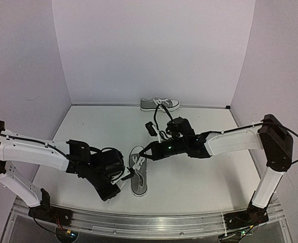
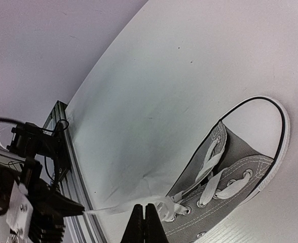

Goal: Tie the shoes

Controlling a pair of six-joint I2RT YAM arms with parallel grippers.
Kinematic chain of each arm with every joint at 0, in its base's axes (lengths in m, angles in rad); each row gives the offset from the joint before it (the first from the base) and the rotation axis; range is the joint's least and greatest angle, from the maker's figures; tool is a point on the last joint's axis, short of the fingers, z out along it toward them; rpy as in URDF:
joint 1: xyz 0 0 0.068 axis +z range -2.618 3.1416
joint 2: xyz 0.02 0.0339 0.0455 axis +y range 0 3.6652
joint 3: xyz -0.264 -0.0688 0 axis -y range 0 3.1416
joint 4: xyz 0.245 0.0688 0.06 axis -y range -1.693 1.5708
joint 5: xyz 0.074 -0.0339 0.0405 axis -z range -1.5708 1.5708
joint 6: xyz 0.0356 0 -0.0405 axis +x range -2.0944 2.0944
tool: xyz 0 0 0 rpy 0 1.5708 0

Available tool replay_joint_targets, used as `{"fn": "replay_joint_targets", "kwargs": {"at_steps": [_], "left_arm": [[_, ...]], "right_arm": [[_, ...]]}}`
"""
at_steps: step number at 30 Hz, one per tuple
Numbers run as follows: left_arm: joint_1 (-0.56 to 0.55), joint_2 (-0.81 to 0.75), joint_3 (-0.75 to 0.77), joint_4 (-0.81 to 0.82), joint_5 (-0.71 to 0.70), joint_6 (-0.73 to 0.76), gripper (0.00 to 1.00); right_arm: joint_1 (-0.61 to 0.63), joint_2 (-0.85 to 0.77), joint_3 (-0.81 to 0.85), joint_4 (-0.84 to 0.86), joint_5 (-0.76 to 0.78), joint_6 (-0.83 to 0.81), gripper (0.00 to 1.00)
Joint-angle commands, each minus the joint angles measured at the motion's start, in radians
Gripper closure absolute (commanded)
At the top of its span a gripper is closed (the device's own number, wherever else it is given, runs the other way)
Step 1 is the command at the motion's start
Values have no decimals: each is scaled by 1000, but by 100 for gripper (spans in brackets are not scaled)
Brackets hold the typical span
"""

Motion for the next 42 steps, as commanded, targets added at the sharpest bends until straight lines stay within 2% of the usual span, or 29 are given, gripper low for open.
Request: {"fn": "replay_joint_targets", "kwargs": {"at_steps": [1, 6, 9, 13, 19, 21, 23, 25, 28, 32, 39, 42], "left_arm": [[-87, 45, 118, 50, 14, 14, 100], [-105, 109, 191, 194, 32, 117, 100], [-104, 153, 228, 301, -9, 201, 100], [-103, 212, 248, 483, -52, 338, 100], [-86, 330, 247, 773, -122, 436, 98], [-75, 350, 231, 846, -144, 445, 87], [-64, 343, 210, 878, -148, 434, 65], [-57, 308, 175, 902, -146, 402, 55], [-46, 203, 89, 966, -107, 365, 46], [-32, 47, -48, 1031, -118, 300, 44], [14, -263, -331, 1097, -306, 88, 42], [43, -405, -421, 1052, -401, -4, 39]], "right_arm": [[-9, 13, 53, -2, 10, -20, 100], [-11, 16, 58, -6, 3, -31, 100], [-11, 16, 61, -6, -11, -37, 100], [-11, 14, 66, -6, -28, -44, 100], [-10, 8, 67, -8, -30, -49, 100], [-11, 3, 66, -9, -30, -48, 100], [-11, 0, 65, -11, -30, -49, 100], [-10, 4, 65, -12, -34, -53, 100], [-10, 22, 75, -12, -53, -60, 100], [-1, 51, 100, -12, -71, -64, 100], [47, 129, 178, -15, -88, -62, 100], [70, 173, 216, -21, -82, -57, 100]]}}
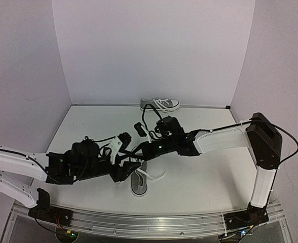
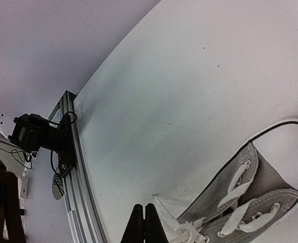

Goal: Tie the shoes

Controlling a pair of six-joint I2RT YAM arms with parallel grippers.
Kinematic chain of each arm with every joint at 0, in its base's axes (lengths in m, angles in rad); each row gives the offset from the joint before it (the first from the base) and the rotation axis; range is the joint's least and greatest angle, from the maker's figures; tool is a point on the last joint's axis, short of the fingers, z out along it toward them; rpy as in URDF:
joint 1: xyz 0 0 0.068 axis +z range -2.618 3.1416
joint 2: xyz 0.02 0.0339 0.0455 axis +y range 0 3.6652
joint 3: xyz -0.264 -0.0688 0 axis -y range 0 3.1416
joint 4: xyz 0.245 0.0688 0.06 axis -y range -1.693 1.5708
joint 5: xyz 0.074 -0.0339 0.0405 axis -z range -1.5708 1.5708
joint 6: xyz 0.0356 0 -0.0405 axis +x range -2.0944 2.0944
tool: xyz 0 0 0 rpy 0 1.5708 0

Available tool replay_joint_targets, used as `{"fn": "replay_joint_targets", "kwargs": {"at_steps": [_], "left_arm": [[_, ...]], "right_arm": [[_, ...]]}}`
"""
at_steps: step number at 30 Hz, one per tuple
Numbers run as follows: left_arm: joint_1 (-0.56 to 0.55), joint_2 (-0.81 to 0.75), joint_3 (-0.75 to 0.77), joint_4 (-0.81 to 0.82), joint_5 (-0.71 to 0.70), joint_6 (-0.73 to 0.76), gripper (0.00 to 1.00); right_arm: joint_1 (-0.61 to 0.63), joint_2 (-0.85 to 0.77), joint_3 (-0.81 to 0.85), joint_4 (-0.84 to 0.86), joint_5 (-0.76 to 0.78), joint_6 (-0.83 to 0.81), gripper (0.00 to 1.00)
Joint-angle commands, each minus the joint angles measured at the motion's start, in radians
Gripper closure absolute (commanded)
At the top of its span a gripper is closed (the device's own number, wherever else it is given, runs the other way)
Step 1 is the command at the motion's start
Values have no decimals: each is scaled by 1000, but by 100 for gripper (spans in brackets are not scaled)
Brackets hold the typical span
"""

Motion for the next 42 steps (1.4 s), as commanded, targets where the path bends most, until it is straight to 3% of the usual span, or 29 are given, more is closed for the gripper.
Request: {"fn": "replay_joint_targets", "kwargs": {"at_steps": [1, 6, 9, 16, 24, 27, 33, 38, 42], "left_arm": [[46, -182, -113, -29, -190, -194, 39], [117, -315, -206, -137, -262, -325, 39], [135, -323, -238, -131, -233, -352, 38], [149, -125, -172, -106, -110, -347, 32], [210, 11, -127, 9, 101, -306, 28], [257, 26, -131, 55, 183, -301, 27], [313, 115, -91, 102, 331, -291, 32], [319, 206, -45, 125, 379, -293, 37], [323, 231, -39, 149, 381, -309, 48]], "right_arm": [[39, 65, 84, 4, -11, -7, 100], [67, 137, 152, -24, -7, -3, 96], [74, 155, 179, -45, -16, -6, 86], [72, 69, 177, -104, 12, -34, 54], [36, -84, 105, -145, 27, -49, 41], [0, -120, 67, -146, 15, -50, 40], [-31, -94, 25, -154, -4, -94, 51], [-37, -35, 20, -162, -38, -138, 55], [-38, -2, 25, -162, -56, -152, 58]]}}
